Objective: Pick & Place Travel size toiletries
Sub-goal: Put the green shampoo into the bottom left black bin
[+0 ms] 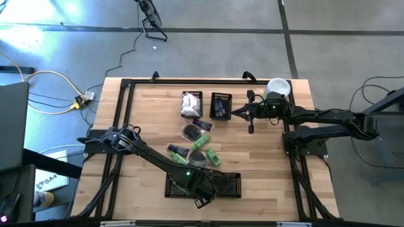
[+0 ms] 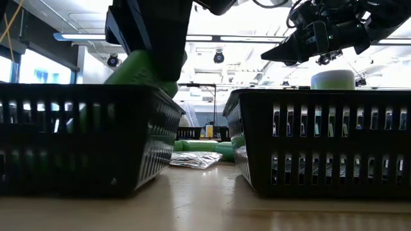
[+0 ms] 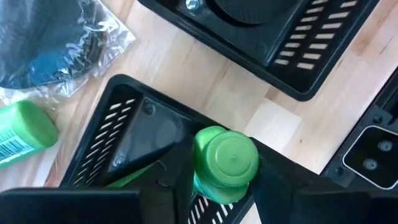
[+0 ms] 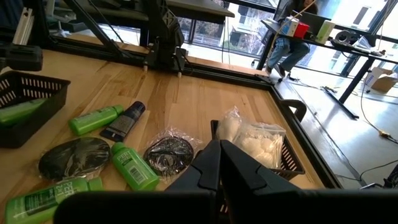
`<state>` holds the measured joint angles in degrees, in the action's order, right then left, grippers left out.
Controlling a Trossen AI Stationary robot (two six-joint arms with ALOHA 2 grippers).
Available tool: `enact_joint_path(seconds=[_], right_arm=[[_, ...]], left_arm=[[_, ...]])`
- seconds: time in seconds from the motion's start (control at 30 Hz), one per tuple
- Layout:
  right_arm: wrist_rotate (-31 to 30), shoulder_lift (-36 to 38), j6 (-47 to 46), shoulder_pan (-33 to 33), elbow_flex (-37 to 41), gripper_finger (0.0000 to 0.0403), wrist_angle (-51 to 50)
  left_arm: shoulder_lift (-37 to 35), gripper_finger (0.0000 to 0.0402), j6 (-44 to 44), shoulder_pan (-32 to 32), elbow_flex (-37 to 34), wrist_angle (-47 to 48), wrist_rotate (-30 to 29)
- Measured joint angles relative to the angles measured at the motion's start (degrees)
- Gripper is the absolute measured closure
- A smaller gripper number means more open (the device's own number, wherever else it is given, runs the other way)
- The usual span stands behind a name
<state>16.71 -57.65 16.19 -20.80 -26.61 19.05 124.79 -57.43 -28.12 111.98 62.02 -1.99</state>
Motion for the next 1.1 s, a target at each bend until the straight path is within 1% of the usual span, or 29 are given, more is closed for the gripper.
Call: enact_joint_path(seconds=[0.23,0.3,0.73,0.8,1.0,1.1], right_arm=[[0.00,0.00,0.00,0.01,0.00,0.0400,0.00],[-0.02,0.00,0.00,0.02,0.00,0.0400,0.00],[-0.02,0.00,0.11,0.00,0.00,0.0400,-0.07],[-0.02,0.00,0.13,0.02,0.00,0.0400,-0.16],[-0.02,0.00,0.15,0.01,0.00,0.0400,-0.22],[-0.02,0.00,0.15,0.00,0.00,0.0400,-0.22]], left_arm=[[0.01,0.0280,0.01,0.00,0.02,1.98,0.17],[-0.01,0.0280,0.11,0.00,0.71,3.82,0.15],[-0.02,0.0282,1.68,1.61,10.57,18.24,-0.08],[-0.02,0.0282,1.50,1.66,10.82,20.35,1.72],[-0.02,0.0282,0.22,1.60,10.84,23.72,10.13],[-0.02,0.0282,-1.84,1.58,10.84,23.80,11.62]])
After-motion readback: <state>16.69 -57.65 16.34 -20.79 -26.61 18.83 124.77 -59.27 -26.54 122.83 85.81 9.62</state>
